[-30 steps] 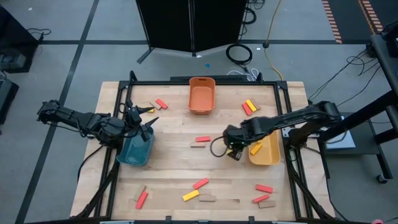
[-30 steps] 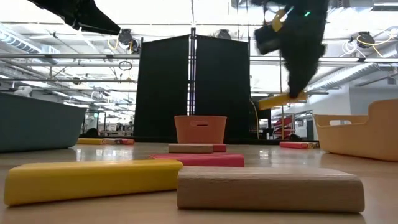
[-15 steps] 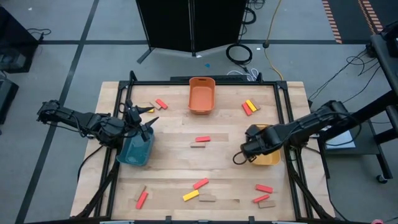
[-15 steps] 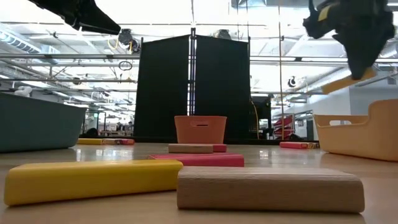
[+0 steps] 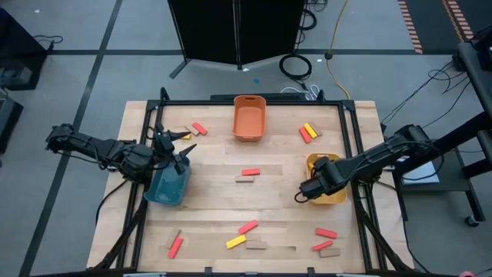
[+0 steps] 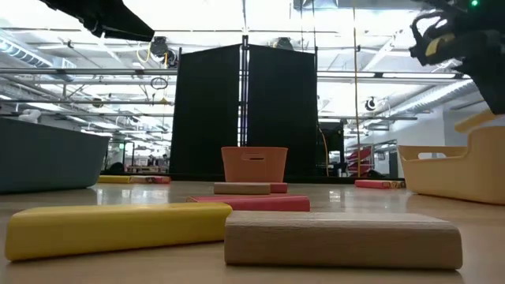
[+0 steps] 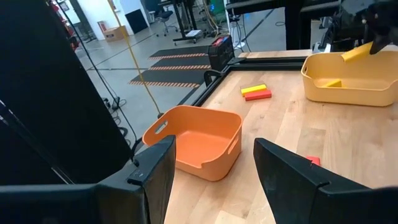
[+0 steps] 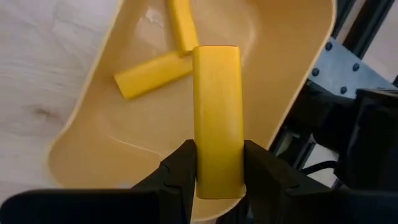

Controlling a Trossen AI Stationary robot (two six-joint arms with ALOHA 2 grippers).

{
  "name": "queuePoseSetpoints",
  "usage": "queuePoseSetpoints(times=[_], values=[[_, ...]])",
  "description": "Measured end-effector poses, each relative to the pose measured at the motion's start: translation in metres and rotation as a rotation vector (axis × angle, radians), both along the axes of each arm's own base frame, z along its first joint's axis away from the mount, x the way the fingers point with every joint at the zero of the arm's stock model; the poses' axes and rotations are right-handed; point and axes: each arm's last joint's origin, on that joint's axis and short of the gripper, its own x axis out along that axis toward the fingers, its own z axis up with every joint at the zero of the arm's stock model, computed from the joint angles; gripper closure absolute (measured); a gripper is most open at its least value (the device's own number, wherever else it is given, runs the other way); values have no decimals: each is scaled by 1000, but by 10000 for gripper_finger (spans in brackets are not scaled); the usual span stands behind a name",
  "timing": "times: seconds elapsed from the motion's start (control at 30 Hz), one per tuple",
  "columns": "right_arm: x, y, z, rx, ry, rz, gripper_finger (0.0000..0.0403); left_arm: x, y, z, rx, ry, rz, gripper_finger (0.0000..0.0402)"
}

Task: Sort blocks
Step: Put the center yellow block into the yellow bin, then put the bottom yellow block into the yellow bin

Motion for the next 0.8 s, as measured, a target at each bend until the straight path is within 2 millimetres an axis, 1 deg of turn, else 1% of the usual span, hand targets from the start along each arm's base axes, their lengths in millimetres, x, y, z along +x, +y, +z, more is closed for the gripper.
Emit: queuePoseSetpoints(times=[0.2,0.37,0.67,0.8], values=[[-2,0,-13,17,8,13,307,0,0,0,2,2,-1,187],[1,1,-15,40,-23,48,299,1,0,0,4,7,-4,187],[2,1,-15,47,-32,62,222,3,-1,-2,-1,19,-18,187],[2,1,-15,61,-27,101,198,7,-3,-4,-5,34,-49,187]])
